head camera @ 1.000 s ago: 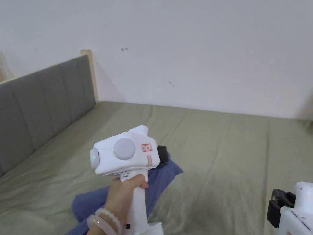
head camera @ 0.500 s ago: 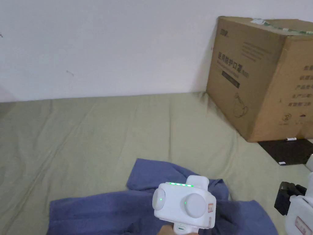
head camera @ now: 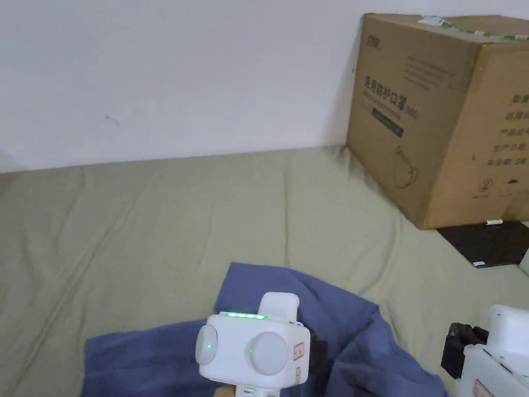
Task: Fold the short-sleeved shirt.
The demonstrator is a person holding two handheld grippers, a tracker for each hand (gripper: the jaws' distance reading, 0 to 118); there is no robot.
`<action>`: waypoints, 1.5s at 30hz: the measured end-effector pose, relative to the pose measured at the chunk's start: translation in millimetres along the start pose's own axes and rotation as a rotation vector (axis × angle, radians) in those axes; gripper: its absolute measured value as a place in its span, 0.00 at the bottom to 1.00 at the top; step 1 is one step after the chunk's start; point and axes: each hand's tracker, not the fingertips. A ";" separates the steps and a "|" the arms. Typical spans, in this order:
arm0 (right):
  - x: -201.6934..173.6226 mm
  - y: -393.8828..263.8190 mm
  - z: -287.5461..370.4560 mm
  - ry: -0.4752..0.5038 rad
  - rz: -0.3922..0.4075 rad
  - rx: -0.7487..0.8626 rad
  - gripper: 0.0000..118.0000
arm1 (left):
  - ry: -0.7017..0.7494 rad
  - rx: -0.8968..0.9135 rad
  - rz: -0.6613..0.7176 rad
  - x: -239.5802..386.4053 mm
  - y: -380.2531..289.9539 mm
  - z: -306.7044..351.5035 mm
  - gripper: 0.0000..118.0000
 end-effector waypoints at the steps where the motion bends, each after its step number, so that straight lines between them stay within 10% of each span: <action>1: -6.7 -1.6 -0.7 0.015 0.006 -0.006 0.00 | 0.017 0.004 0.029 -10.4 -6.6 7.1 0.00; 14: -77.4 -25.7 -23.8 0.171 0.141 -0.105 0.00 | 0.371 0.043 0.346 -170.2 -46.2 68.2 0.00; 15: -79.4 -26.1 -27.4 0.173 0.148 -0.110 0.00 | 0.387 0.033 0.348 -187.2 -36.4 68.8 0.05; 19: -84.8 -34.4 -40.3 0.192 0.145 -0.152 0.00 | 0.422 -0.031 0.413 -254.0 1.6 49.2 0.88; 30: -85.5 -52.6 -61.9 0.180 0.191 -0.247 0.00 | 0.519 -0.161 0.482 -323.6 16.6 -36.7 0.70; 33: -82.5 -53.7 -68.2 0.172 0.186 -0.259 0.00 | 0.607 -0.134 0.421 -308.4 16.7 -29.6 0.39; 35: -80.6 -53.3 -71.6 0.182 0.173 -0.272 0.00 | 0.602 -0.141 0.356 -302.5 18.2 -28.9 0.02; 45: -80.0 46.8 -165.0 0.415 0.207 -0.337 0.11 | 0.560 -0.014 0.321 -285.7 26.5 19.8 0.02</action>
